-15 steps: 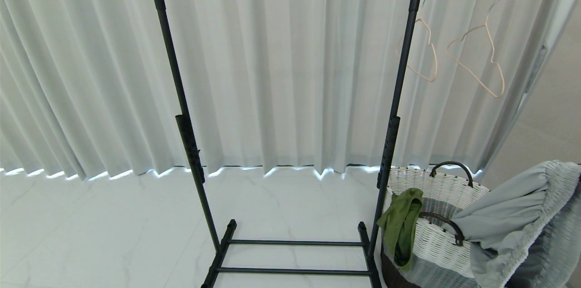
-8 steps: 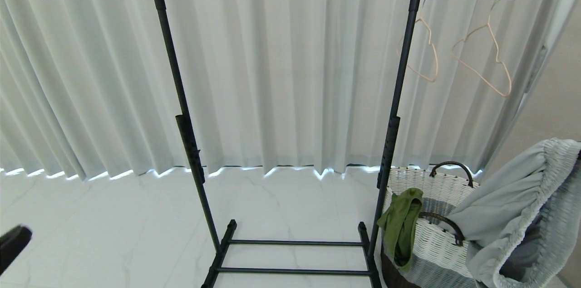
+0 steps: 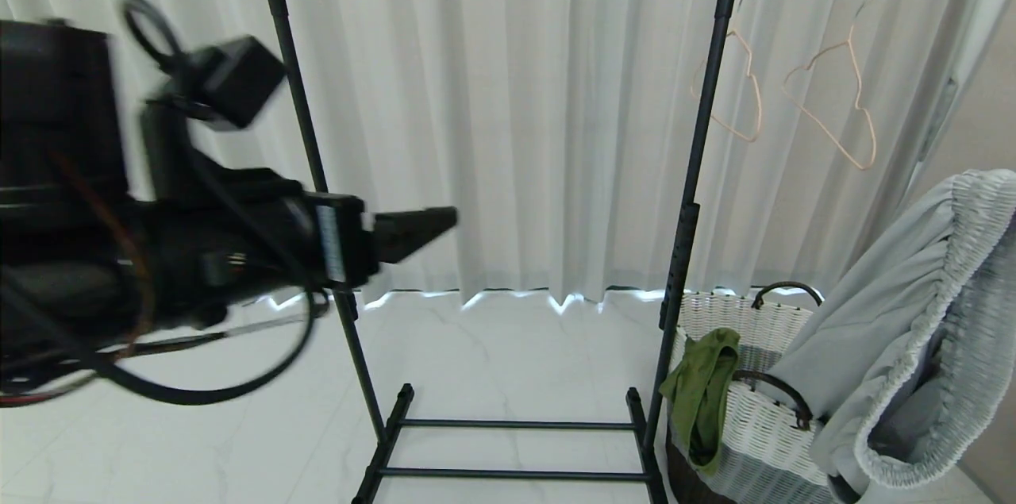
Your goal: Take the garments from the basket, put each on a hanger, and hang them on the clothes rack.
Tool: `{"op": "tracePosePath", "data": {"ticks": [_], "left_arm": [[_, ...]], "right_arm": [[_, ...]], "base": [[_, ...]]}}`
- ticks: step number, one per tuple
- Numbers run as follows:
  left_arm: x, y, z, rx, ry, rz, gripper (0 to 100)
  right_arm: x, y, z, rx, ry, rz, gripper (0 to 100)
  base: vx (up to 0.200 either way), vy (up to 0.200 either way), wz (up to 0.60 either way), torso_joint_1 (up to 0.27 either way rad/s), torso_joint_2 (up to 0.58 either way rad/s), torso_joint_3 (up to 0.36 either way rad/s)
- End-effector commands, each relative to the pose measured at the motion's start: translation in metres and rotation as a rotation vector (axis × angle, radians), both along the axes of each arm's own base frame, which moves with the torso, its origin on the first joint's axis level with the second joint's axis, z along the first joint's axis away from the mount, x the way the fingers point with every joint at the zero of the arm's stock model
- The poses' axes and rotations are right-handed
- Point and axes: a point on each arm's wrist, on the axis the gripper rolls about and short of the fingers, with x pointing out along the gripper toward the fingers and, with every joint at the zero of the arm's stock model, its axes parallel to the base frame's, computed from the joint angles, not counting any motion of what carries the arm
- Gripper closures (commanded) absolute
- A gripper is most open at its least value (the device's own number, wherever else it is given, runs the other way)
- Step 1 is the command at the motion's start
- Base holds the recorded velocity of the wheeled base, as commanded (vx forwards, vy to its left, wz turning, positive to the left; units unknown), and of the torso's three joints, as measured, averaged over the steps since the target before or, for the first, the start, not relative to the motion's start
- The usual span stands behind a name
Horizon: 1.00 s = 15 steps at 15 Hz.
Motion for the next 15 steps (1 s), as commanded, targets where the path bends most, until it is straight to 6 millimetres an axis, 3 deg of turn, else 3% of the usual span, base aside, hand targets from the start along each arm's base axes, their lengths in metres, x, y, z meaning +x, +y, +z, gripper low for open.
{"op": "tracePosePath", "data": {"ticks": [1,3,5,8,11,15], "left_arm": [[0.014,-0.113,-0.069,0.061,0.232,-0.121,0],[0.004,-0.174,-0.095,0.013,0.306,-0.198,0],[-0.009,-0.224,-0.114,-0.049,0.386,-0.237,0],[-0.025,-0.273,-0.121,-0.139,0.434,-0.289,0],[-0.018,-0.301,-0.130,-0.169,0.417,-0.300,0],[0.013,-0.297,-0.144,-0.167,0.402,-0.199,0]], "right_arm": [[0.007,0.005,0.009,0.013,-0.013,0.035,100],[0.011,0.009,0.020,0.032,-0.037,0.068,100],[0.012,0.013,0.025,0.063,-0.039,0.087,100],[0.012,0.017,0.025,0.104,-0.021,0.103,100],[0.012,0.017,0.028,0.122,-0.047,0.108,100],[0.010,0.017,0.030,0.125,-0.056,0.109,100]], "base": [[0.000,0.000,0.00,0.000,0.00,0.000],[0.000,0.000,0.00,0.000,0.00,0.000],[0.000,0.000,0.00,0.000,0.00,0.000],[0.000,0.000,0.00,0.000,0.00,0.000],[0.000,0.000,0.00,0.000,0.00,0.000],[0.000,0.000,0.00,0.000,0.00,0.000]]}}
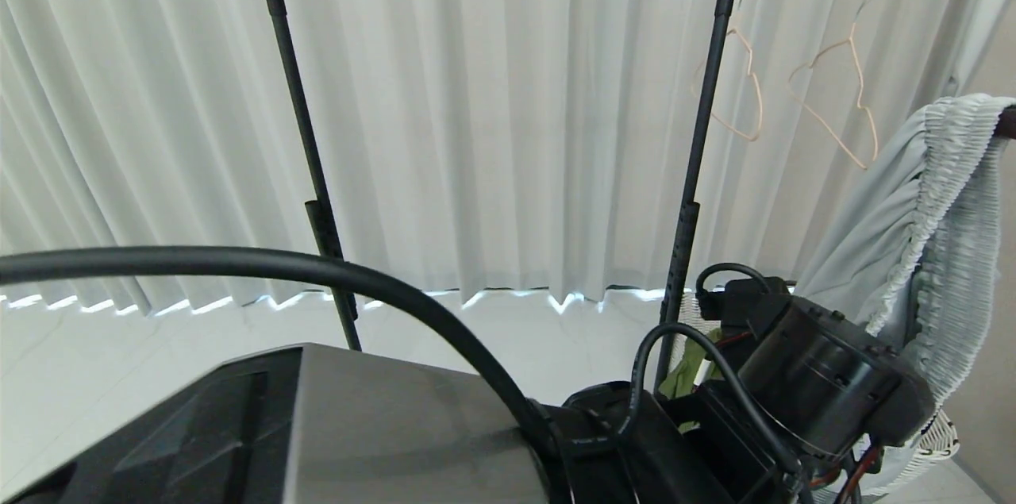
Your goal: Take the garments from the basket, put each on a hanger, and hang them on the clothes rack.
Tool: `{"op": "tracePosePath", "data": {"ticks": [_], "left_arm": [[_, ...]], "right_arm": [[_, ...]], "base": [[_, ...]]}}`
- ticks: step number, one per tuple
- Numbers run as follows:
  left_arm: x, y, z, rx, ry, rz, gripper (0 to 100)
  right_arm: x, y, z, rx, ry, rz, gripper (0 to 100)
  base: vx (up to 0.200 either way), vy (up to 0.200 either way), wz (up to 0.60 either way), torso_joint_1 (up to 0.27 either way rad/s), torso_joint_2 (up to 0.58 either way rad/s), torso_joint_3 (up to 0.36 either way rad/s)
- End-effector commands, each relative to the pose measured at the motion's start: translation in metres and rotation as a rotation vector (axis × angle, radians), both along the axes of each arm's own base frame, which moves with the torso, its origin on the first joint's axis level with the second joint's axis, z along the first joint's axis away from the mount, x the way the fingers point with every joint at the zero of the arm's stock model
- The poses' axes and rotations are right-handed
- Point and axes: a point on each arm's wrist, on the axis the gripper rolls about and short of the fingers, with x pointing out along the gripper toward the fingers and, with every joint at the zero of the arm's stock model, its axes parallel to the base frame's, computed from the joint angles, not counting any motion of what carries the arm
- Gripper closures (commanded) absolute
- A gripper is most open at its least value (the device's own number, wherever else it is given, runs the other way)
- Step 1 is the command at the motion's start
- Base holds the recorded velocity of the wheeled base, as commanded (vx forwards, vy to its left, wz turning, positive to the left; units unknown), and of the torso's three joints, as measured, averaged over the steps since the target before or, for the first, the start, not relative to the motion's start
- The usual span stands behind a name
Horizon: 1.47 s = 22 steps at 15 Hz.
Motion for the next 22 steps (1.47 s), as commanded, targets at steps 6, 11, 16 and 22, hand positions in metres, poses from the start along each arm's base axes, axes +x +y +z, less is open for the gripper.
{"op": "tracePosePath", "data": {"ticks": [6,11,16,22], "left_arm": [[0.013,0.005,-0.028,0.040,0.071,0.059,0],[-0.002,0.031,-0.025,0.115,0.044,0.132,100],[-0.020,0.095,0.044,0.064,-0.068,0.209,100],[-0.016,0.233,0.141,-0.013,-0.306,0.310,100]], "right_arm": [[-0.001,0.000,0.004,0.004,-0.014,-0.001,100],[0.007,0.001,0.003,-0.002,-0.004,-0.016,100],[0.021,0.005,0.010,0.025,-0.093,-0.010,100],[0.023,0.012,0.015,0.048,-0.159,0.115,100]], "base": [[0.000,0.000,0.00,0.000,0.00,0.000],[0.000,0.000,0.00,0.000,0.00,0.000],[0.000,0.000,0.00,0.000,0.00,0.000],[0.000,0.000,0.00,0.000,0.00,0.000]]}}
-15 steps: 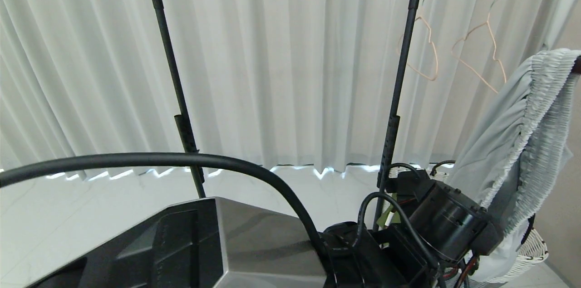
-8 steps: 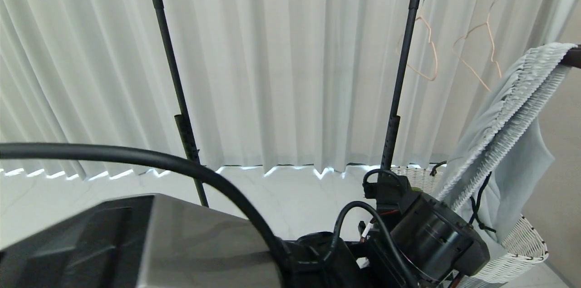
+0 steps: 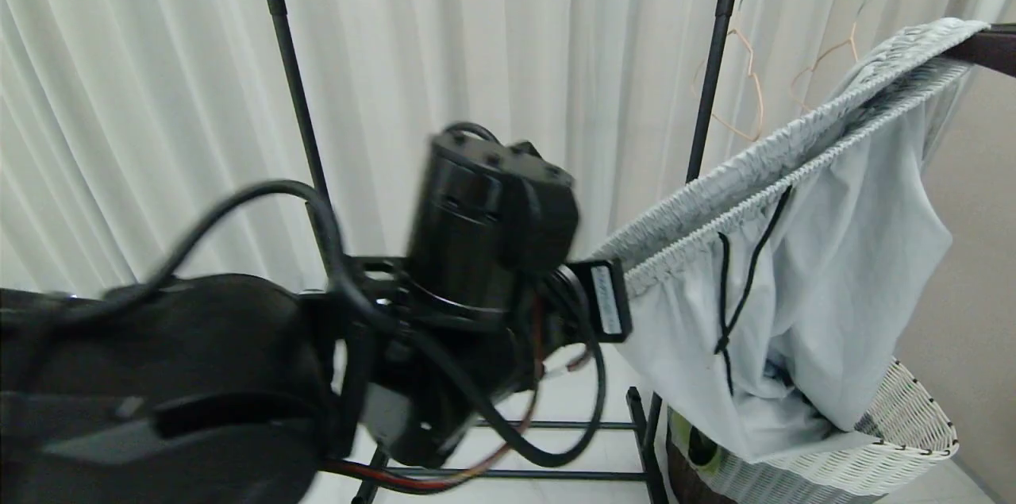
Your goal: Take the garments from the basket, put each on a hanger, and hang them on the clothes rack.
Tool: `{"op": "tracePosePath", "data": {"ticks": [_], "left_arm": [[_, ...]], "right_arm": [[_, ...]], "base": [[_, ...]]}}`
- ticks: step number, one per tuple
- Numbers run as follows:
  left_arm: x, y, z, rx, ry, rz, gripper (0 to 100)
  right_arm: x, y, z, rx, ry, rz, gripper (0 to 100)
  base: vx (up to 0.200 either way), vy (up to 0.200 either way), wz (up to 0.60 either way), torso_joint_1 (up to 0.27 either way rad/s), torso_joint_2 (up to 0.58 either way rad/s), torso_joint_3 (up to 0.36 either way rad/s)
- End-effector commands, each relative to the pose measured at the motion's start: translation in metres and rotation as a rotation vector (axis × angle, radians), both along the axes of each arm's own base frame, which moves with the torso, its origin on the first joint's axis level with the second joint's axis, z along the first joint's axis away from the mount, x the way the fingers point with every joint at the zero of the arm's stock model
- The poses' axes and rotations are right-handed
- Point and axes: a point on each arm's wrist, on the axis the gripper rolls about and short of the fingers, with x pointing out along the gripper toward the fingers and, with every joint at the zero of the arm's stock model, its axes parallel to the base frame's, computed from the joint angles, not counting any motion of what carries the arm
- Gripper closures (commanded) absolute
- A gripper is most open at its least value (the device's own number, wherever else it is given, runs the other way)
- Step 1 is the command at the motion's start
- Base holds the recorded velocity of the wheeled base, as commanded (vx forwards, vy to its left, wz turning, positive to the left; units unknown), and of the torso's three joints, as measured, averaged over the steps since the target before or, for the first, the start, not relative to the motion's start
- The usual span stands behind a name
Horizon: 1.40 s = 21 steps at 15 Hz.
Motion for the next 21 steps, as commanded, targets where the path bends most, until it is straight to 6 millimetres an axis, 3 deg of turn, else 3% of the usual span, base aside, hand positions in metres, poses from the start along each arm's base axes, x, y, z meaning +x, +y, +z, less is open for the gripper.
{"op": "tracePosePath", "data": {"ticks": [1,4,7,10,13,15,18,21], "left_arm": [[-0.037,0.086,0.065,-0.073,-0.131,-0.021,100],[-0.088,0.128,0.095,-0.112,-0.159,-0.105,100],[-0.108,0.156,0.105,-0.065,-0.191,-0.096,100],[-0.106,0.162,0.117,0.026,-0.278,-0.036,100],[-0.096,0.151,0.128,0.080,-0.314,-0.009,100],[-0.084,0.144,0.124,0.236,-0.356,0.047,100],[-0.076,0.138,0.112,0.385,-0.375,0.051,100],[-0.075,0.137,0.115,0.370,-0.388,0.055,100]], "right_arm": [[0.002,0.005,-0.006,-0.019,0.016,0.022,100],[0.002,0.012,-0.018,-0.067,0.034,0.056,100],[0.003,0.023,-0.023,-0.083,0.048,0.112,100],[0.012,0.032,-0.026,-0.102,0.057,0.136,100],[0.014,0.032,-0.026,-0.104,0.049,0.132,100],[0.012,0.031,-0.025,-0.101,0.046,0.123,100],[0.000,0.025,-0.021,-0.096,0.035,0.122,100],[-0.018,0.016,-0.018,-0.104,0.053,0.126,100]], "base": [[0.000,0.000,0.00,0.000,0.00,0.000],[0.000,0.000,0.00,0.000,0.00,0.000],[0.000,0.000,0.00,0.000,0.00,0.000],[0.000,0.000,0.00,0.000,0.00,0.000],[0.000,0.000,0.00,0.000,0.00,0.000],[0.000,0.000,0.00,0.000,0.00,0.000],[0.000,0.000,0.00,0.000,0.00,0.000],[0.000,0.000,0.00,0.000,0.00,0.000]]}}
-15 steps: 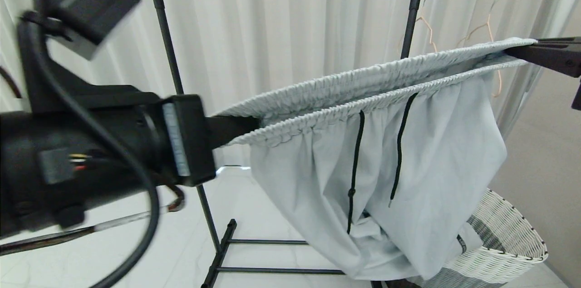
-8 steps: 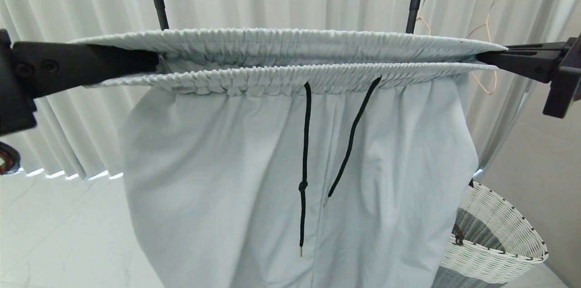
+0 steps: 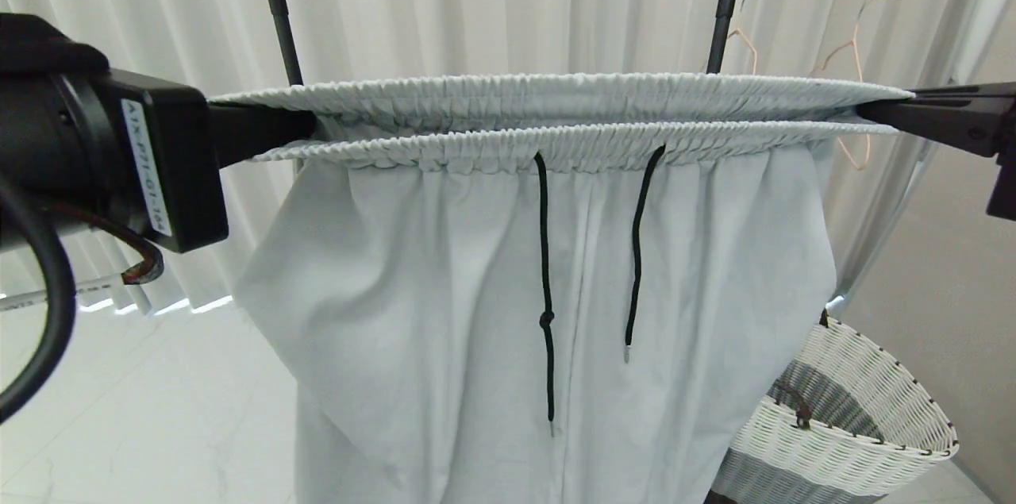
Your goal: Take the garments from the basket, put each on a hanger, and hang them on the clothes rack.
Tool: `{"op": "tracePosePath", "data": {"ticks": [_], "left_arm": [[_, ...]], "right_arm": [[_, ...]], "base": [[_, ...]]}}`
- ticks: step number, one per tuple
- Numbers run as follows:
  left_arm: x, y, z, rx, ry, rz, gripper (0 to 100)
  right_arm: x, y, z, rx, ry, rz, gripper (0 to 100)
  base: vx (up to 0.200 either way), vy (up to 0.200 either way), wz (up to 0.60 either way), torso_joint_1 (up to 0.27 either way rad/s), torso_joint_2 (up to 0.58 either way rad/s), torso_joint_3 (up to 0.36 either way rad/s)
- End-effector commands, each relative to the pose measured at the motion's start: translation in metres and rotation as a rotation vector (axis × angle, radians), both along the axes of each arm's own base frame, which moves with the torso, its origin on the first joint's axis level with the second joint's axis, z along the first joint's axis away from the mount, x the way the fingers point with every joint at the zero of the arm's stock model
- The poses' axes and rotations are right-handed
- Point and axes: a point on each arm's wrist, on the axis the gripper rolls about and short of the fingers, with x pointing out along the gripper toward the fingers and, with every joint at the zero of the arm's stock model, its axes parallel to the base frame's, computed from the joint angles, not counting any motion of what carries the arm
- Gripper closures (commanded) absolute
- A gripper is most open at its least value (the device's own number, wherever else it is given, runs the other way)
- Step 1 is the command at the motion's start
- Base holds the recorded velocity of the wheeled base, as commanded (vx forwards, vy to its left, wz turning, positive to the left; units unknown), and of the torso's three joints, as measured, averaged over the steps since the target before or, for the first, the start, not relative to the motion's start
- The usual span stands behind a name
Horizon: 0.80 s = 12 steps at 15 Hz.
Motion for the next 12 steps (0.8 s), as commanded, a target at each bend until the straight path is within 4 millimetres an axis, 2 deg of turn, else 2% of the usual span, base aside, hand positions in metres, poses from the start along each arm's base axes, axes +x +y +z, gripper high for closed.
{"op": "tracePosePath", "data": {"ticks": [1,3,6,9,12], "left_arm": [[0.005,-0.005,0.003,-0.011,-0.006,0.000,100],[0.012,-0.014,0.013,-0.048,-0.016,0.003,100],[0.027,-0.031,0.018,-0.089,0.003,0.008,100],[0.040,-0.046,0.011,-0.113,0.051,0.017,100],[0.046,-0.053,0.002,-0.125,0.094,0.032,100]], "right_arm": [[-0.023,-0.011,0.005,0.001,0.004,0.007,100],[-0.053,-0.022,0.003,-0.020,0.067,0.064,100],[-0.096,-0.031,-0.005,-0.049,0.184,0.318,100],[-0.109,-0.025,-0.011,-0.087,0.216,0.495,100],[-0.108,-0.021,-0.011,-0.094,0.222,0.515,100]], "base": [[0.000,0.000,0.00,0.000,0.00,0.000],[0.000,0.000,0.00,0.000,0.00,0.000],[0.000,0.000,0.00,0.000,0.00,0.000],[0.000,0.000,0.00,0.000,0.00,0.000],[0.000,0.000,0.00,0.000,0.00,0.000]]}}
